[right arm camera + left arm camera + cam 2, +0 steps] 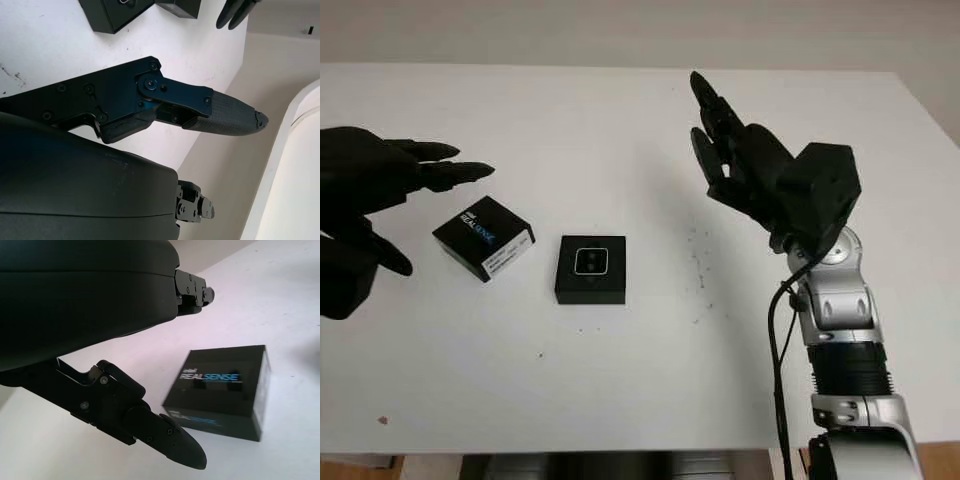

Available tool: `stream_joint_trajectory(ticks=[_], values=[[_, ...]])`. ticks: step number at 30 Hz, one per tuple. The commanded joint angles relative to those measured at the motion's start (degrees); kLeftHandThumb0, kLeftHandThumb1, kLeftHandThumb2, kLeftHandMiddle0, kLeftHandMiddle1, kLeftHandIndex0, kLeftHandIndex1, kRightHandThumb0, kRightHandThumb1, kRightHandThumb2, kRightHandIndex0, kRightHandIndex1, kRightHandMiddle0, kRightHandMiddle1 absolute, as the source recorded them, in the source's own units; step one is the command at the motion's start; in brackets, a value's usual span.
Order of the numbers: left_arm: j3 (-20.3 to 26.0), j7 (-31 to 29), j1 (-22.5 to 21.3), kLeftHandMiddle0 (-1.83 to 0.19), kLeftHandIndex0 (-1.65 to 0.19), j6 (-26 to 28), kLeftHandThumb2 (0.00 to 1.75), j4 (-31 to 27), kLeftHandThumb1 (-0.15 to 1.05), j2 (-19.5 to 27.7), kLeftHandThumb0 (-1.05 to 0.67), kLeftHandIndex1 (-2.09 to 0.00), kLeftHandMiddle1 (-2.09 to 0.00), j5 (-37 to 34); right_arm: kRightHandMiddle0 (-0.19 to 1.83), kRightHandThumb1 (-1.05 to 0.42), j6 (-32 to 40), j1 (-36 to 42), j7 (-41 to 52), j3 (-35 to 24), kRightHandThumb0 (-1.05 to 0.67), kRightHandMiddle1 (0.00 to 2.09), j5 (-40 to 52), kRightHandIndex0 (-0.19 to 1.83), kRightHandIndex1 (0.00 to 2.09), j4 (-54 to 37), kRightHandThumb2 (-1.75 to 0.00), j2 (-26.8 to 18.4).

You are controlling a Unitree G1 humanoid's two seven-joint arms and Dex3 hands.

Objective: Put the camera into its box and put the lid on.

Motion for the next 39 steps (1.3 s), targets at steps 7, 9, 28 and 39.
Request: stream_joint_trajectory(ticks=[7,9,28,39], values=[[-3.13,7.69,-3.69,0.1,0.14,-3.77,0.06,7.32,0.77,-4.48,-0.63,-0.04,-0.04,4.54,-0.19,-1.05,-0.83,-0.18,0.51,-0.82,-0.81,0.03,0.8,-0.19,0.0,0.53,-0.71,-0.18],[-4.39,7.81,-5.5,0.1,0.14,-4.11,0.06,8.7,0.77,-5.24,-0.64,-0.04,-0.05,5.95,-0.19,-1.05,-0.58,0.01,0.68,-0.93,-0.8,0.02,0.96,-0.19,0.0,0.22,-0.7,-0.23],[-13.83,8.25,-14.55,0.01,0.1,-11.14,0.06,18.22,0.78,-6.94,-0.64,-0.05,-0.06,16.54,-0.17,-1.05,-1.73,0.79,-0.42,-0.21,-0.81,0.04,-1.18,-0.18,0.02,-0.27,-0.69,-0.11],[-15.72,9.41,-15.78,-0.03,0.09,-12.9,0.06,21.29,0.78,-8.52,-0.66,-0.06,-0.06,18.39,-0.18,-1.05,-0.54,1.66,-1.06,-0.22,-0.81,0.04,-0.98,-0.19,0.03,-1.56,-0.68,0.09]])
